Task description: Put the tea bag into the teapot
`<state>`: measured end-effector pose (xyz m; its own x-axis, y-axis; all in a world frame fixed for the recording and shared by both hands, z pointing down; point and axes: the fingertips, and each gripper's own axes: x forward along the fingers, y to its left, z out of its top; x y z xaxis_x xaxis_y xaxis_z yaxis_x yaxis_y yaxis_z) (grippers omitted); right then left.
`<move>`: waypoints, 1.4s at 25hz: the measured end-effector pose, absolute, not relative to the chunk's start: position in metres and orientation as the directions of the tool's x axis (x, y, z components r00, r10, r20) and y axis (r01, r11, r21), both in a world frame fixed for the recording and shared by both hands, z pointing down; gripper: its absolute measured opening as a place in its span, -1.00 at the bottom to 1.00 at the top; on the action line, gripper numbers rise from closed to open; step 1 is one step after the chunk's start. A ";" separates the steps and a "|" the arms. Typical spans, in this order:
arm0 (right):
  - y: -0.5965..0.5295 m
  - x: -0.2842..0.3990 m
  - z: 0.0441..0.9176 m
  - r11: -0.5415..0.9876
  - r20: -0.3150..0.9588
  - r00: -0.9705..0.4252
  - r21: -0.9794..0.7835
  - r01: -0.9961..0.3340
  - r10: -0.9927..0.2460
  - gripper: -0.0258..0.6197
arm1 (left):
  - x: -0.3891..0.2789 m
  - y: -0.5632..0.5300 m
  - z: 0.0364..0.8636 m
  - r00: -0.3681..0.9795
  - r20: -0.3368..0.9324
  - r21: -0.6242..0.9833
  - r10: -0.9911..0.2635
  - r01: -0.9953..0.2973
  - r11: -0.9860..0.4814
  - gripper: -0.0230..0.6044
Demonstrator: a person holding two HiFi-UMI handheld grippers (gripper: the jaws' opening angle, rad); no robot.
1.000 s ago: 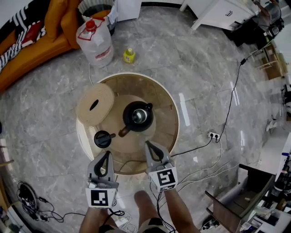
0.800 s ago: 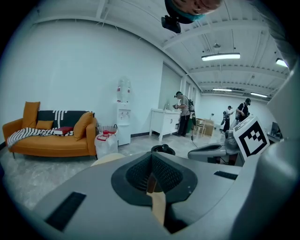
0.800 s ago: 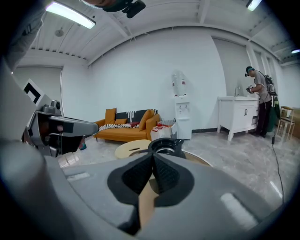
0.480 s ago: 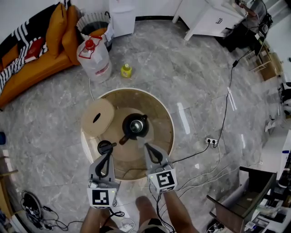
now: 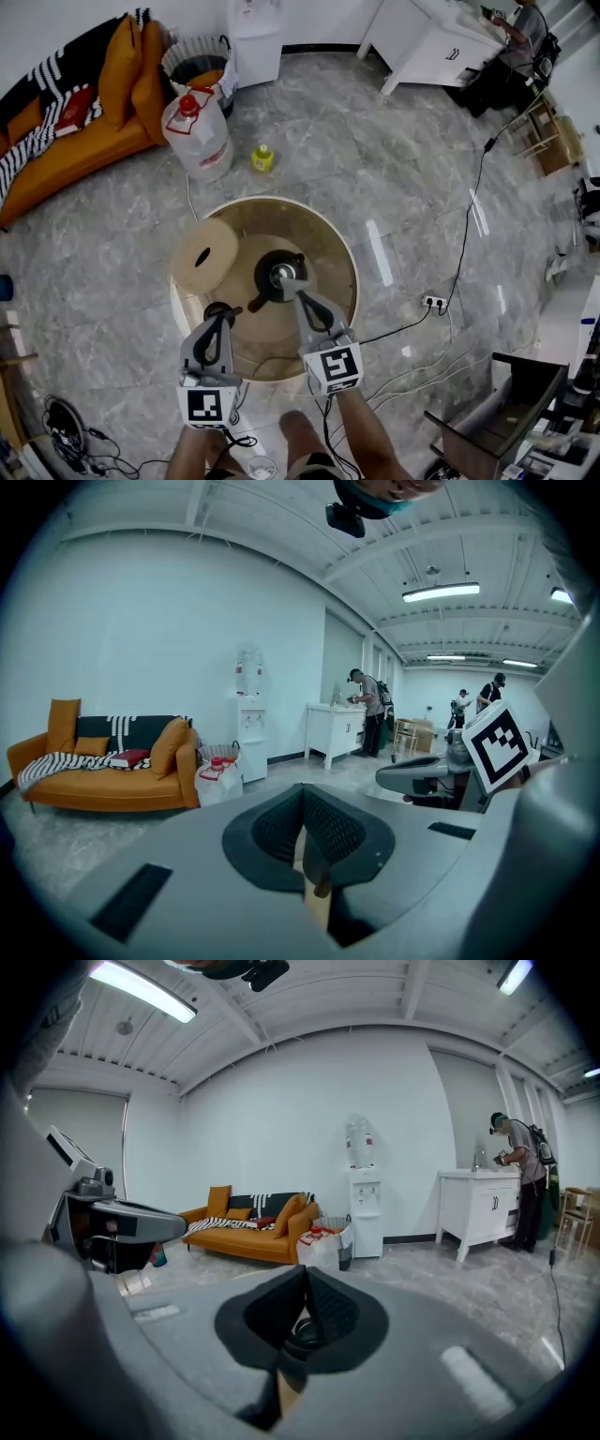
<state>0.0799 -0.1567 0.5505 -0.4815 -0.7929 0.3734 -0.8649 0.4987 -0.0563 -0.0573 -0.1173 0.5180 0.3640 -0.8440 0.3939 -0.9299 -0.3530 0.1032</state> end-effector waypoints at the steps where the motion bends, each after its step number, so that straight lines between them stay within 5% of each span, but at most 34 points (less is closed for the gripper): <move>1: -0.159 0.079 0.552 0.503 0.380 -0.485 -0.058 -0.862 -0.788 -0.92 | -0.058 -0.119 0.519 0.361 0.394 0.103 -0.845 -0.931 -0.350 -0.88; 35: -0.193 0.070 0.643 0.525 0.474 -0.492 -0.071 -0.848 -0.730 -0.91 | -0.080 -0.127 0.585 0.277 0.444 0.115 -0.852 -0.961 -0.252 -0.88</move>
